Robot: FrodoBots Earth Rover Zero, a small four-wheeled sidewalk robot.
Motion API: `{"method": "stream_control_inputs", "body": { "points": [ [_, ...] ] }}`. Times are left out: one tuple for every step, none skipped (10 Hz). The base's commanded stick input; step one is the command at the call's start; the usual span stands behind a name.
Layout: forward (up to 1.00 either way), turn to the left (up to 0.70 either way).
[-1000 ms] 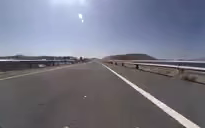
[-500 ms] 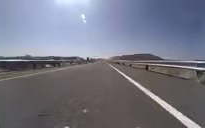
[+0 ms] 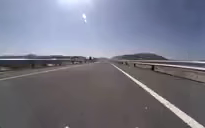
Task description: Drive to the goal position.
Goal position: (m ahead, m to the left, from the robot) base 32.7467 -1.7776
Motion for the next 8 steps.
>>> {"method": "stream_control_inputs", "body": {
  "points": [
    [1.0, 0.0],
    [1.0, 0.0],
    [1.0, 0.0],
    [1.0, 0.0],
    [1.0, 0.0],
    [1.0, 0.0],
    [1.0, 0.0],
    [1.0, 0.0]
  ]
}}
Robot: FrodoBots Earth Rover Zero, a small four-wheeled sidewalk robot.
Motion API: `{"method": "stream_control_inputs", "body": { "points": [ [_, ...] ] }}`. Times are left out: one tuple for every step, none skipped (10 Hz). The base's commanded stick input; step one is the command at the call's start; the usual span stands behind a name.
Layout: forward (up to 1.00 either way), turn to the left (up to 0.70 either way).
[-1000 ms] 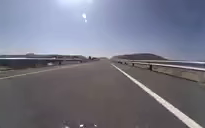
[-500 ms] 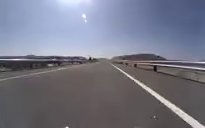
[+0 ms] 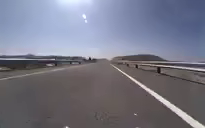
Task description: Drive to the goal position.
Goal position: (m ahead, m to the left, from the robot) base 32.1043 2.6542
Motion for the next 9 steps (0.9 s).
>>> {"method": "stream_control_inputs", "body": {
  "points": [
    [1.0, 0.0],
    [1.0, 0.0],
    [1.0, 0.0],
    [1.0, 0.0],
    [1.0, 0.0],
    [1.0, 0.0],
    [1.0, 0.0],
    [1.0, 0.0],
    [1.0, 0.0]
  ]
}}
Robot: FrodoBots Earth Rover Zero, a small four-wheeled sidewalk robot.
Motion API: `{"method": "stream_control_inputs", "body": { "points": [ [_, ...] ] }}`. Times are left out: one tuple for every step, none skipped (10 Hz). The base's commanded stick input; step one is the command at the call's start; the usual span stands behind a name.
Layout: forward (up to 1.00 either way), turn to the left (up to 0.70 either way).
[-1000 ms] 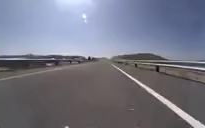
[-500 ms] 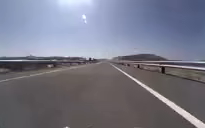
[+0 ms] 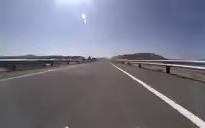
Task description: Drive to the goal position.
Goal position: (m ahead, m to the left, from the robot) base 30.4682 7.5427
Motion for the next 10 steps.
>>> {"method": "stream_control_inputs", "body": {
  "points": [
    [1.0, 0.0],
    [1.0, 0.0],
    [1.0, 0.0],
    [1.0, 0.0],
    [1.0, 0.0],
    [1.0, 0.0],
    [1.0, 0.0],
    [1.0, 0.0],
    [1.0, 0.0],
    [1.0, 0.0]
  ]
}}
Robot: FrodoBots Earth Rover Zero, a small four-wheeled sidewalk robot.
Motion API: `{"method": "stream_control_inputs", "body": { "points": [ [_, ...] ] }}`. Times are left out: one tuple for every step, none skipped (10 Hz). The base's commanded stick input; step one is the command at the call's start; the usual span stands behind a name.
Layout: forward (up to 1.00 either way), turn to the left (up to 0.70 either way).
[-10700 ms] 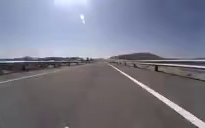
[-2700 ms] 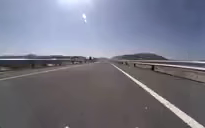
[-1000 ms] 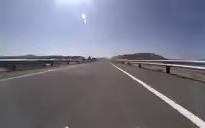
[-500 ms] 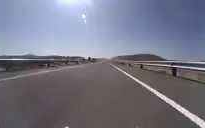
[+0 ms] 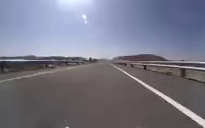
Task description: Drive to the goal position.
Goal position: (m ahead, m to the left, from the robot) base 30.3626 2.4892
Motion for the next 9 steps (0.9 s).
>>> {"method": "stream_control_inputs", "body": {
  "points": [
    [1.0, 0.0],
    [1.0, 0.0],
    [1.0, 0.0],
    [1.0, 0.0],
    [1.0, 0.0],
    [1.0, 0.0],
    [1.0, 0.0],
    [1.0, 0.0],
    [1.0, 0.0]
  ]
}}
